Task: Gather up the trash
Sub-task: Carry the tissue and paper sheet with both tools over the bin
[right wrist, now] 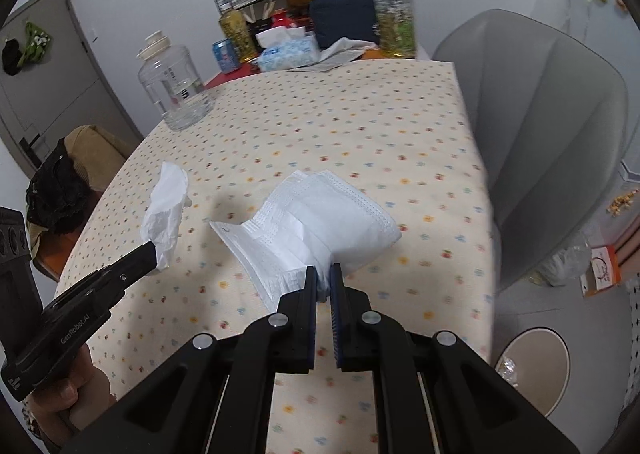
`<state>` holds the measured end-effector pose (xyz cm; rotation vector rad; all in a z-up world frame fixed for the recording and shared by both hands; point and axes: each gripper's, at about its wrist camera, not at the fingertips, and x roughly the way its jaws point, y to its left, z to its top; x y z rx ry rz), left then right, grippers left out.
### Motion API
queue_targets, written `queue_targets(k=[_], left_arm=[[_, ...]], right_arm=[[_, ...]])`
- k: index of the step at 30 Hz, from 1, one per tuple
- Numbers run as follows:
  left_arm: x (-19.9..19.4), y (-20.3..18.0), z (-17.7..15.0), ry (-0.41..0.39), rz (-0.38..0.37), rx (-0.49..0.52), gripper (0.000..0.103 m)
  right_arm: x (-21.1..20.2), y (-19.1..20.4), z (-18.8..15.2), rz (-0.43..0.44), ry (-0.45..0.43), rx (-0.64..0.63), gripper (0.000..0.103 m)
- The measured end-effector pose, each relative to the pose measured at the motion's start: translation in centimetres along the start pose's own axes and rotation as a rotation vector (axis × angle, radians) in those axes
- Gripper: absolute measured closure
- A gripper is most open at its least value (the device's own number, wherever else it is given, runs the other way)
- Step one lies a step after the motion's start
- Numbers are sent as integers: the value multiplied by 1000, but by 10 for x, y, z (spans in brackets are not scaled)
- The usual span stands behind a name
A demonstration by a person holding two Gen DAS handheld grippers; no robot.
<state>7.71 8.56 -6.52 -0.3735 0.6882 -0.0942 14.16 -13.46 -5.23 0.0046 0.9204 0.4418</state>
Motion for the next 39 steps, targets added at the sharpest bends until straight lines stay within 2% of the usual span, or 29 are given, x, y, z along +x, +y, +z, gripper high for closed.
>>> queue_targets(k=[9, 20, 29, 39], left_arm=[[38, -60, -3, 74, -91, 59, 97], [76, -151, -24, 167, -185, 187, 97], [107, -227, -47, 249, -223, 318, 97], [146, -286, -74, 338, -220, 420, 97]], right_arm=[[-23, -73, -13, -111, -27, 124, 95], [-64, -172, -53, -231, -45, 275, 95], [-73, -247, -96, -264, -57, 425, 95], [-62, -319, -143, -256, -43, 569, 95]])
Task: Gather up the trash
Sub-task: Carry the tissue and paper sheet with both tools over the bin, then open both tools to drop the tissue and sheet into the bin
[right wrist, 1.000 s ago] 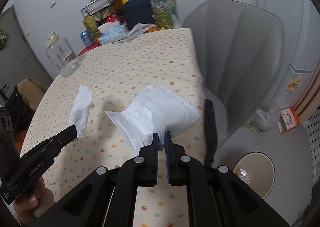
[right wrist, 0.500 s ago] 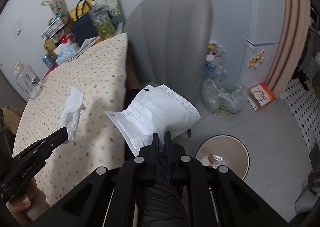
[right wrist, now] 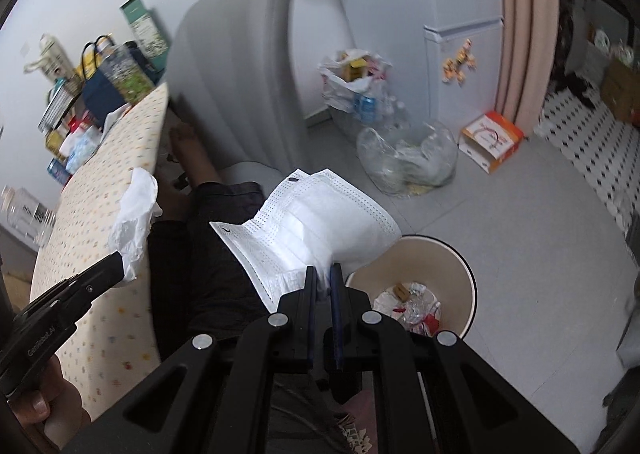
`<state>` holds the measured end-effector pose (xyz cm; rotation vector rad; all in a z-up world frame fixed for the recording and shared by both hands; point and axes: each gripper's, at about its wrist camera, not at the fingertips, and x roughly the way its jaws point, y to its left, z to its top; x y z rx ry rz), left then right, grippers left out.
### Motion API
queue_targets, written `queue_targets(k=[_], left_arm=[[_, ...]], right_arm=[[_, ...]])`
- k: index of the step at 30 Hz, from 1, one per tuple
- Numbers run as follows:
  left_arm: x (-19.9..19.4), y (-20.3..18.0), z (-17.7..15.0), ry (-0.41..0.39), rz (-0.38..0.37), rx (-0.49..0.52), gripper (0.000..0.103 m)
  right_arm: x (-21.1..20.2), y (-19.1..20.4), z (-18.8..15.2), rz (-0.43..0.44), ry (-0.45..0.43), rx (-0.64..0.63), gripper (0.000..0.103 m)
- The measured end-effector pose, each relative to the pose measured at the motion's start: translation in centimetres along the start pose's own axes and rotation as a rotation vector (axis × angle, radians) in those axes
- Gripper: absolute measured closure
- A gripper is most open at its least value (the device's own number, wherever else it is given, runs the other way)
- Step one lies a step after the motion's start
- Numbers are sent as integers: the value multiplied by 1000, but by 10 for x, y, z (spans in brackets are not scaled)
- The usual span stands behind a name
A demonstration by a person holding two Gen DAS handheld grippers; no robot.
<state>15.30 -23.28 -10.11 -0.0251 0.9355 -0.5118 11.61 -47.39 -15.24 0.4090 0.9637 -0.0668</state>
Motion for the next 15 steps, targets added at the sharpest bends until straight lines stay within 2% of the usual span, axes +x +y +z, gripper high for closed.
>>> queue_targets(k=[10, 12, 13, 14, 15], left_arm=[[46, -28, 10, 82, 20, 43, 97], [52, -32, 10, 93, 20, 48, 97], [56, -35, 10, 101, 20, 53, 97], [59, -38, 10, 107, 18, 58, 97], [61, -42, 10, 112, 18, 64, 97]], right_arm=[[37, -57, 5, -1, 18, 92, 95], [43, -66, 5, 2, 36, 93, 92], [47, -70, 5, 4, 47, 98, 86], [50, -75, 4, 12, 56, 110, 67], [51, -79, 2, 22, 53, 121, 56]])
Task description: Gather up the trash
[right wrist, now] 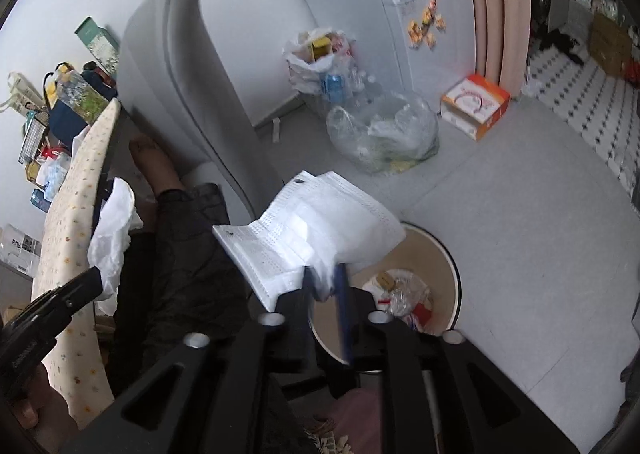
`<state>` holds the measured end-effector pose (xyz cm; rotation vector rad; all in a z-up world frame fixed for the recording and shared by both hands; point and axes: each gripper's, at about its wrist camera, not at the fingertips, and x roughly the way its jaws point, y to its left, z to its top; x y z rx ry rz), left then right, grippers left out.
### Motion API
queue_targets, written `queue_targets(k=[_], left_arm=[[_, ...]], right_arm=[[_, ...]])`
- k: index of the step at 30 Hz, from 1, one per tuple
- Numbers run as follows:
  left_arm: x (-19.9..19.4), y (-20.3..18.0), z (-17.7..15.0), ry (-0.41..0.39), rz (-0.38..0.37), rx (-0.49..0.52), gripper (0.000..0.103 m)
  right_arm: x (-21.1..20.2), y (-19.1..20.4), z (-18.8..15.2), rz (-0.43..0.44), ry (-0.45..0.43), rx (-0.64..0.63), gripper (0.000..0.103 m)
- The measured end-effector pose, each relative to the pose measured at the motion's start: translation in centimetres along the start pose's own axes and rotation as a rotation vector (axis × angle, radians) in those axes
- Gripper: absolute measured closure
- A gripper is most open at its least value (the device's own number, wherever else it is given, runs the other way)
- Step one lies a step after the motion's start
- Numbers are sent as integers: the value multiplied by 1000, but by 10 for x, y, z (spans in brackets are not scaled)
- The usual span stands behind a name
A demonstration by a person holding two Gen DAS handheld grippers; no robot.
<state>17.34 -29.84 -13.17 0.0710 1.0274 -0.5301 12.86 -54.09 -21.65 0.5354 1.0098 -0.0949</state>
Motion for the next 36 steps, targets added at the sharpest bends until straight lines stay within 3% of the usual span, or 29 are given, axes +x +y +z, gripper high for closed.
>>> queue_targets(k=[1, 8, 15, 22, 24, 26, 28, 31, 34, 36], left_arm=[[2, -1, 0, 4, 3, 4, 97], [19, -16, -4, 49, 9, 34, 97], [41, -45, -5, 90, -18, 80, 97], [66, -82, -4, 148, -57, 145, 97], [71, -93, -4, 176, -79, 164, 88], [64, -97, -3, 143, -87, 158, 26], [50, -93, -1, 79, -99, 138, 23], [37, -81, 5, 71, -89, 108, 21], [17, -63, 9, 25, -68, 58, 10], [3, -53, 10, 0, -69, 30, 8]], right_arm=[[0, -5, -2, -8, -12, 9, 49], [-13, -48, -8, -50, -35, 105, 50], [-59, -71, -8, -30, -113, 134, 50], [-92, -95, -9, -64, -172, 171, 48], [-97, -98, -11, -65, -177, 178, 48], [-100, -100, -13, -68, -178, 181, 47], [-102, -99, -15, -67, -181, 177, 46], [-106, -95, -16, -65, -190, 169, 42], [-113, -85, -16, -15, -190, 185, 31], [-123, -72, -15, 21, -208, 176, 20]])
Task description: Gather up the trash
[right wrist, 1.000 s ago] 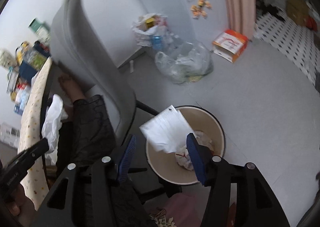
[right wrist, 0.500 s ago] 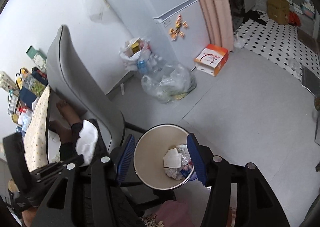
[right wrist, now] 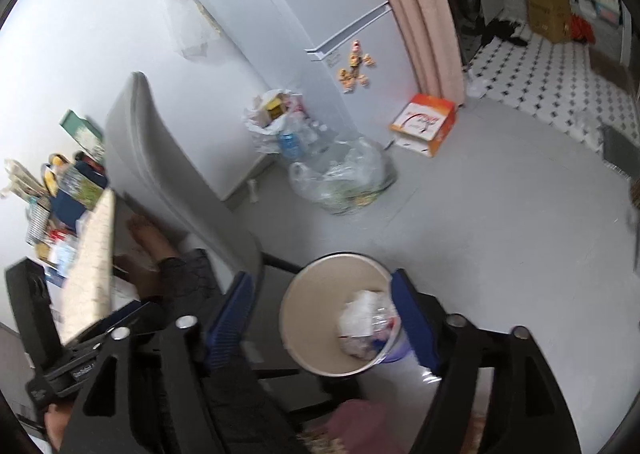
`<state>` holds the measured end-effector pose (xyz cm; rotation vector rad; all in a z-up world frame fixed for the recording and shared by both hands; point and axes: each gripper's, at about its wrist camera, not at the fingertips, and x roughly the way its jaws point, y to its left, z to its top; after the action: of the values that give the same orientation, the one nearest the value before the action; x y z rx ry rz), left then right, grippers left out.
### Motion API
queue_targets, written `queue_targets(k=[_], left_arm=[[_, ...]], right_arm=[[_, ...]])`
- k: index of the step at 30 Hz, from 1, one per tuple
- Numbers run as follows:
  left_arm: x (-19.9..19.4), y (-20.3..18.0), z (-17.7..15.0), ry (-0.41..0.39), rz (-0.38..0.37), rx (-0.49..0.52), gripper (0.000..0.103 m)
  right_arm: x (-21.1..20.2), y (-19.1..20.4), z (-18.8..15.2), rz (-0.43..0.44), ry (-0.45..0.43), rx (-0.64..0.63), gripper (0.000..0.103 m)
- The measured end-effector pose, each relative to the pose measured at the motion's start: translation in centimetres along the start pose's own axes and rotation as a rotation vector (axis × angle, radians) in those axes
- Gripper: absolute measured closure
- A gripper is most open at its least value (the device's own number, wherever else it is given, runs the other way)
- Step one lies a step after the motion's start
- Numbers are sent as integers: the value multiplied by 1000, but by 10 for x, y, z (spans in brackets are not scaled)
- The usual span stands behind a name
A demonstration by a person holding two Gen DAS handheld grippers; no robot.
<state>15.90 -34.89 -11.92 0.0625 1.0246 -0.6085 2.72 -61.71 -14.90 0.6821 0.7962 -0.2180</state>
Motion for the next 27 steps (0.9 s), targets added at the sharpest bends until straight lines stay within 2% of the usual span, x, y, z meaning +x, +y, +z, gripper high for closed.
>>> queue_targets(k=[2, 4, 15, 22, 27], left_arm=[[-19, 10, 1, -26, 0, -21, 6], [-36, 18, 0, -56, 10, -29, 6], [-138, 63, -14, -233, 52, -122, 6], [-213, 88, -34, -339, 119, -155, 6], [-251, 103, -49, -396, 151, -179, 6]], right_arm=[[-10, 16, 2, 15, -25, -38, 11], [-17, 33, 3, 19, -42, -73, 8], [-59, 106, -6, 59, -61, -193, 8], [-88, 162, -16, 34, -96, -298, 8], [-107, 197, -28, 11, -113, -353, 8]])
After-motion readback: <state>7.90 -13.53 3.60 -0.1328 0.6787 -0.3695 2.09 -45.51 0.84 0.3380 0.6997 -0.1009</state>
